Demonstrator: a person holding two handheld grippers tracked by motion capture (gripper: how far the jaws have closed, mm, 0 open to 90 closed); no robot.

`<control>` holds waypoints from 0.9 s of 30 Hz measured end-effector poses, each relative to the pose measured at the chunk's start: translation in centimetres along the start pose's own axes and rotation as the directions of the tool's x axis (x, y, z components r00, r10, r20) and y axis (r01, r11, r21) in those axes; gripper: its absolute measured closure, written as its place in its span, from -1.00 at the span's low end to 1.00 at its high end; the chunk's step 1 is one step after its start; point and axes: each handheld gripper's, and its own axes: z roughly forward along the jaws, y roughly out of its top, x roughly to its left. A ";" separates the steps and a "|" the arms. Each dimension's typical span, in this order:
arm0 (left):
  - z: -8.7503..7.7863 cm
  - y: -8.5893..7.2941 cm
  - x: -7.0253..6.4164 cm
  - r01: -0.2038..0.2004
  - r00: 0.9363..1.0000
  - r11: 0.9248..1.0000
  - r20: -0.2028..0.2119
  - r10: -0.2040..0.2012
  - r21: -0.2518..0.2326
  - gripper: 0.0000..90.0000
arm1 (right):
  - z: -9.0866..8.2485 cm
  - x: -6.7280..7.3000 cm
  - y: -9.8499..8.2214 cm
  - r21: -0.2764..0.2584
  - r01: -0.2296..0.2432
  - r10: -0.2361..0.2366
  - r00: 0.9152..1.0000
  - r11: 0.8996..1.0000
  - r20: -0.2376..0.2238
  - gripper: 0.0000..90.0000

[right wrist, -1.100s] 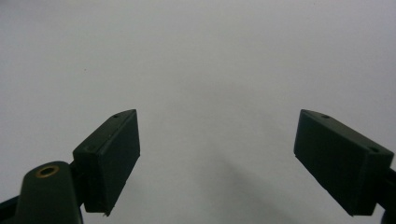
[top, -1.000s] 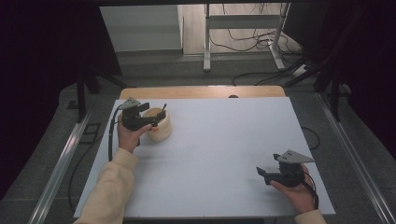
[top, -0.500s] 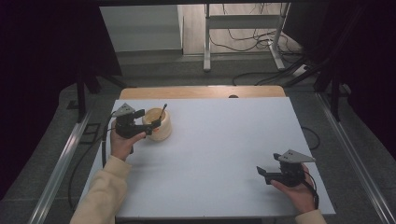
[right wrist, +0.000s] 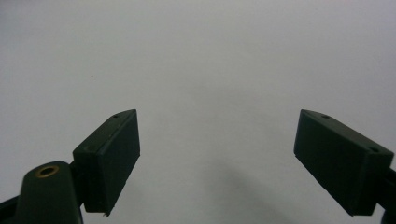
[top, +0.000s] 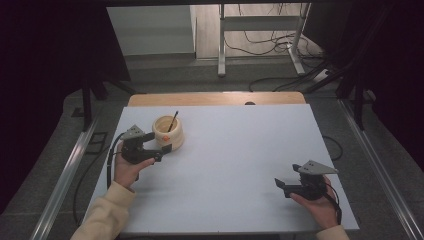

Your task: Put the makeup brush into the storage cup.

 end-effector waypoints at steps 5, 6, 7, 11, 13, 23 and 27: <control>-0.7 -1.3 -0.9 -0.018 1.000 0.999 0.007 0.018 0.027 -0.79 | 0.0 0.1 0.1 -0.001 0.005 -0.005 1.000 1.000 0.000 -0.67; -0.8 -1.6 -1.1 -0.025 1.000 0.999 0.006 0.025 0.036 -0.79 | 0.0 0.1 0.1 -0.001 0.004 -0.004 1.000 1.000 -0.001 -0.67; -0.9 -1.8 -1.3 -0.031 1.000 0.999 0.004 0.031 0.040 -0.80 | 0.1 0.2 0.1 -0.001 0.005 -0.005 1.000 1.000 -0.001 -0.67; -1.2 -2.8 -1.9 -0.032 0.999 0.997 0.014 0.031 0.065 -0.80 | 0.2 0.2 0.1 0.006 0.007 -0.007 1.000 1.000 -0.003 -0.67; -1.3 -3.3 -2.2 -0.029 0.999 0.997 0.018 0.027 0.076 -0.80 | 0.2 0.2 0.1 0.007 0.006 -0.006 1.000 1.000 -0.004 -0.67; -2.0 -5.8 -3.3 -0.039 0.999 0.991 0.033 0.035 0.130 -0.80 | 0.2 0.2 -0.1 0.016 0.010 -0.010 1.000 1.000 -0.007 -0.67; -2.0 -7.1 -3.8 -0.025 0.999 0.986 0.027 0.021 0.164 -0.79 | 0.1 0.3 -0.1 0.018 0.014 -0.014 1.000 1.000 -0.009 -0.67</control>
